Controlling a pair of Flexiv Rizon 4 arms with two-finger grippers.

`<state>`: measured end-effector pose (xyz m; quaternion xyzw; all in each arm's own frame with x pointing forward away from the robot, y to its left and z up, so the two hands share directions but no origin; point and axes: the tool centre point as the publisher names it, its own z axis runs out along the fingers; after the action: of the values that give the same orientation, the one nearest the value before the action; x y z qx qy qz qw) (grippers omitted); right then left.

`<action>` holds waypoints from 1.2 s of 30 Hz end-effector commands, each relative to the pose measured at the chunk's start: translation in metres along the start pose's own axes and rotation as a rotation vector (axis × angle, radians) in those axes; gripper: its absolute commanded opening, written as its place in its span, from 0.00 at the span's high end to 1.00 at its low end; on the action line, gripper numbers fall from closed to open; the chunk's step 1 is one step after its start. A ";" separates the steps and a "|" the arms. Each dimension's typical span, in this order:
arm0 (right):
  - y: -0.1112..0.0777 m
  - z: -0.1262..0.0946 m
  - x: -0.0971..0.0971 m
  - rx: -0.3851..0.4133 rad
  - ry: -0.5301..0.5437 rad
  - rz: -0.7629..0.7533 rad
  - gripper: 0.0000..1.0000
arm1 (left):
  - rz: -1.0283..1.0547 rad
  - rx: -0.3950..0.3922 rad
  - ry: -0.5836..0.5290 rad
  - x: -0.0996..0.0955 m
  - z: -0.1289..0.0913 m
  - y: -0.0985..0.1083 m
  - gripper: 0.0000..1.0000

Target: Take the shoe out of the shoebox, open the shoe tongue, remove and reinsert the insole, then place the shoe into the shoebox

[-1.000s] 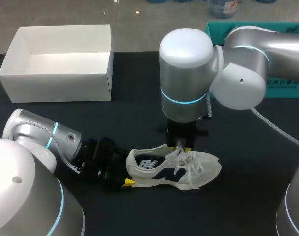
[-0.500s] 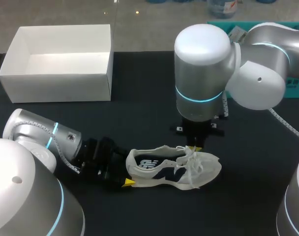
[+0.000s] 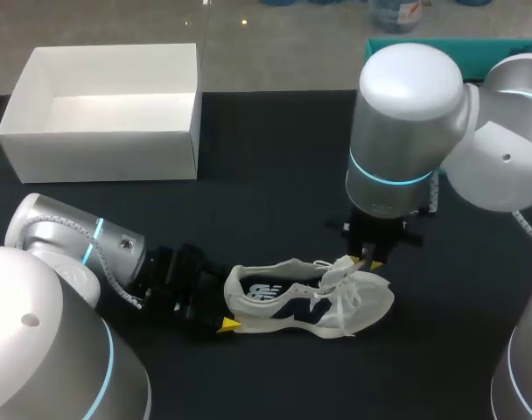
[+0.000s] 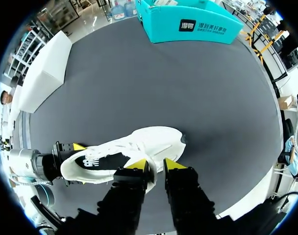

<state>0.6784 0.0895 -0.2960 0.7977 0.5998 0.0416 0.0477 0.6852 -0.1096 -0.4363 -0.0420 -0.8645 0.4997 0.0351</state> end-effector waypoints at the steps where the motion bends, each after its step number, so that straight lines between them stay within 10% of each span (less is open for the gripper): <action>1: -0.005 -0.011 0.008 -0.018 0.007 -0.033 0.67 | -0.001 -0.004 -0.001 0.001 0.005 0.006 1.00; 3: -0.007 -0.017 0.014 -0.026 0.023 -0.069 0.53 | -0.001 -0.004 -0.001 0.001 0.005 0.006 1.00; 5: -0.009 -0.022 0.019 -0.040 0.066 -0.109 0.01 | -0.001 -0.004 -0.001 0.001 0.005 0.006 1.00; 12: -0.011 -0.043 0.029 -0.079 0.142 -0.341 0.00 | -0.001 -0.004 -0.001 0.001 0.005 0.006 1.00; 22: -0.017 -0.064 0.069 -0.014 0.252 -1.081 0.00 | -0.001 -0.004 -0.001 0.001 0.005 0.006 1.00; 36: -0.016 -0.066 0.071 -0.016 0.274 -1.078 0.00 | -0.001 -0.004 -0.001 0.001 0.005 0.006 1.00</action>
<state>0.6712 0.1668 -0.2282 0.3906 0.9134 0.1147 -0.0010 0.6852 -0.1096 -0.4363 -0.0420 -0.8645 0.4997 0.0351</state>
